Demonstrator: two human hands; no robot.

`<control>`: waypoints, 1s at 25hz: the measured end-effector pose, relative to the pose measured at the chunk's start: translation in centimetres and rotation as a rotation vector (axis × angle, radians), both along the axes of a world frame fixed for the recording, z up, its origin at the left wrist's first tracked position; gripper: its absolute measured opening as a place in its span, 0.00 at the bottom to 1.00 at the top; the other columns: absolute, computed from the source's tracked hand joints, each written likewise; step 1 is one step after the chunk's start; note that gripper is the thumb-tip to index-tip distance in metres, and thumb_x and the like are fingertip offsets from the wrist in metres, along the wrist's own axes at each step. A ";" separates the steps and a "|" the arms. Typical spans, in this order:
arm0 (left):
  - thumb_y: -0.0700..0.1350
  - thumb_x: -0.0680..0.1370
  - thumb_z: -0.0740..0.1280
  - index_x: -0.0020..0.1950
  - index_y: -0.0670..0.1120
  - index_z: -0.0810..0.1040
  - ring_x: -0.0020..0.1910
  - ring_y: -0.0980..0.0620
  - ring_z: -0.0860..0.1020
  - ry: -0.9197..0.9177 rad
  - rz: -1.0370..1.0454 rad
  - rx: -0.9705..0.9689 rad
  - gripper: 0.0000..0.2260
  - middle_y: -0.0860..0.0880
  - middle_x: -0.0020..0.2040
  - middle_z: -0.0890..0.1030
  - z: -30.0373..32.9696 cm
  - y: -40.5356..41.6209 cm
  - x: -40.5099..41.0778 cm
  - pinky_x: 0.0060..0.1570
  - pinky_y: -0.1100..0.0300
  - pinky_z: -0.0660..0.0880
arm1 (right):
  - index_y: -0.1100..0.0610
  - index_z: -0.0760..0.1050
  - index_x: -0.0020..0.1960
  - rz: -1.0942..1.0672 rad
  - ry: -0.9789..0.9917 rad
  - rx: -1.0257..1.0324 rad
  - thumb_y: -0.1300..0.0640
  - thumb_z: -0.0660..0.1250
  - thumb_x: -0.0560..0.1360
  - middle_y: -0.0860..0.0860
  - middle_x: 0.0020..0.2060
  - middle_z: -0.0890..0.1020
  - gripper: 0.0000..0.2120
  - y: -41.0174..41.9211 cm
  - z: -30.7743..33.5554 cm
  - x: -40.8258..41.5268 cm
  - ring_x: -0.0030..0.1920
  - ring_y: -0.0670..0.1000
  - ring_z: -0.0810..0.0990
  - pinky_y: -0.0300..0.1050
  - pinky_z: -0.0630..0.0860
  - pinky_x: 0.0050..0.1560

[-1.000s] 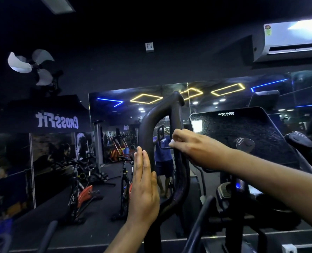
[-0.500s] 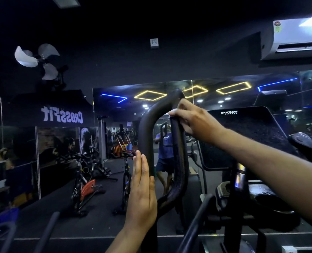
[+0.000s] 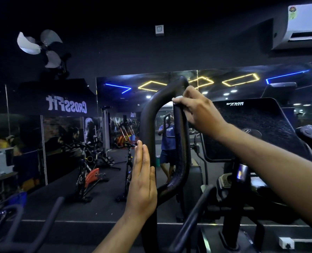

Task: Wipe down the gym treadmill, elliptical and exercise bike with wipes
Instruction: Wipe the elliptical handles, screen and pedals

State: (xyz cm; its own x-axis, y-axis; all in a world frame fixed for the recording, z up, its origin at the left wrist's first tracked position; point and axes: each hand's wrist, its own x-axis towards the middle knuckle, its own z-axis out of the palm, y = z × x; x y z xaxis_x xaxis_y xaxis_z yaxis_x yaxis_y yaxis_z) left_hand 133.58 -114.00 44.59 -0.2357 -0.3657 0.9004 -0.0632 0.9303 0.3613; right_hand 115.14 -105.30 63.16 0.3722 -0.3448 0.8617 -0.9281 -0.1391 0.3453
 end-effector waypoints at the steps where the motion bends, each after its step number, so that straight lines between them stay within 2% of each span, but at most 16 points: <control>1: 0.37 0.87 0.53 0.83 0.48 0.48 0.82 0.56 0.46 0.003 -0.002 0.000 0.26 0.59 0.83 0.44 0.0 0.0 0.0 0.79 0.57 0.47 | 0.64 0.79 0.62 0.006 0.005 0.035 0.62 0.65 0.77 0.56 0.48 0.73 0.15 0.5 -1.1 0.4 0.40 0.48 0.74 0.47 0.82 0.42; 4: 0.38 0.87 0.53 0.83 0.47 0.49 0.82 0.56 0.47 0.021 -0.009 0.002 0.25 0.58 0.84 0.45 -0.1 0.0 -0.1 0.80 0.55 0.49 | 0.61 0.80 0.62 -0.039 0.044 0.102 0.62 0.67 0.77 0.54 0.48 0.75 0.14 1.9 -0.9 1.2 0.40 0.49 0.76 0.47 0.82 0.43; 8: 0.39 0.87 0.54 0.83 0.46 0.50 0.82 0.54 0.48 0.057 -0.012 0.011 0.25 0.57 0.84 0.47 -1.2 0.1 0.0 0.80 0.55 0.50 | 0.60 0.79 0.65 0.001 -0.012 -0.064 0.64 0.70 0.77 0.56 0.48 0.83 0.17 0.2 3.5 3.1 0.46 0.54 0.80 0.50 0.79 0.52; 10: 0.38 0.87 0.54 0.83 0.46 0.50 0.83 0.53 0.48 0.060 -0.009 0.006 0.25 0.57 0.84 0.47 -2.5 0.5 0.1 0.80 0.55 0.50 | 0.61 0.81 0.62 -0.012 -0.003 -0.054 0.64 0.68 0.77 0.58 0.51 0.82 0.14 -1.6 4.7 4.4 0.50 0.58 0.81 0.53 0.78 0.52; 13: 0.36 0.86 0.54 0.83 0.47 0.50 0.83 0.53 0.48 0.047 -0.011 0.025 0.26 0.56 0.84 0.47 -4.0 0.9 0.4 0.79 0.56 0.50 | 0.64 0.82 0.53 -0.104 0.000 -0.004 0.66 0.66 0.78 0.59 0.51 0.76 0.08 -4.1 4.0 5.9 0.45 0.60 0.80 0.55 0.79 0.46; 15: 0.35 0.86 0.55 0.83 0.46 0.51 0.83 0.53 0.49 0.055 -0.009 0.026 0.26 0.57 0.84 0.47 -4.3 0.9 0.5 0.79 0.57 0.51 | 0.65 0.79 0.50 -0.128 0.068 0.024 0.69 0.65 0.76 0.60 0.52 0.74 0.05 -4.7 2.1 7.2 0.45 0.60 0.79 0.56 0.79 0.43; 17: 0.35 0.86 0.55 0.83 0.46 0.52 0.82 0.53 0.49 0.058 -0.012 0.028 0.26 0.57 0.84 0.48 -4.2 0.8 0.6 0.79 0.58 0.51 | 0.66 0.77 0.53 -0.101 0.158 0.092 0.69 0.63 0.76 0.61 0.54 0.73 0.07 -4.9 -0.5 8.1 0.48 0.59 0.77 0.54 0.80 0.44; 21: 0.38 0.85 0.54 0.83 0.45 0.53 0.83 0.52 0.50 0.067 -0.025 0.020 0.25 0.56 0.84 0.49 -4.5 0.8 0.6 0.79 0.56 0.53 | 0.65 0.76 0.57 -0.072 0.509 0.183 0.64 0.60 0.79 0.56 0.53 0.72 0.10 -3.5 -4.9 7.6 0.47 0.53 0.75 0.47 0.80 0.43; 23: 0.38 0.85 0.53 0.83 0.45 0.53 0.83 0.51 0.51 0.069 -0.024 0.016 0.25 0.56 0.84 0.49 -4.5 0.8 0.5 0.79 0.55 0.54 | 0.64 0.77 0.58 -0.047 0.611 0.194 0.61 0.56 0.81 0.55 0.51 0.72 0.14 -3.1 -3.9 6.8 0.44 0.52 0.75 0.46 0.79 0.40; 25: 0.37 0.85 0.54 0.83 0.44 0.54 0.82 0.51 0.51 0.070 -0.025 0.017 0.25 0.55 0.84 0.50 -4.6 0.6 0.6 0.79 0.54 0.54 | 0.63 0.78 0.60 -0.060 0.604 0.149 0.60 0.57 0.79 0.57 0.49 0.74 0.15 -3.5 -1.4 5.9 0.42 0.53 0.77 0.47 0.79 0.37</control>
State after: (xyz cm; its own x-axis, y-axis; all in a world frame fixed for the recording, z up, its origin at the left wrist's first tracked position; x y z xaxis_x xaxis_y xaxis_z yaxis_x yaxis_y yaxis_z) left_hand 134.14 -113.36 39.96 -0.1816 -0.3760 0.9086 -0.0142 0.9249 0.3799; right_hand 121.09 -108.75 61.74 0.7551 -0.4802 0.4464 -0.5829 -0.1801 0.7923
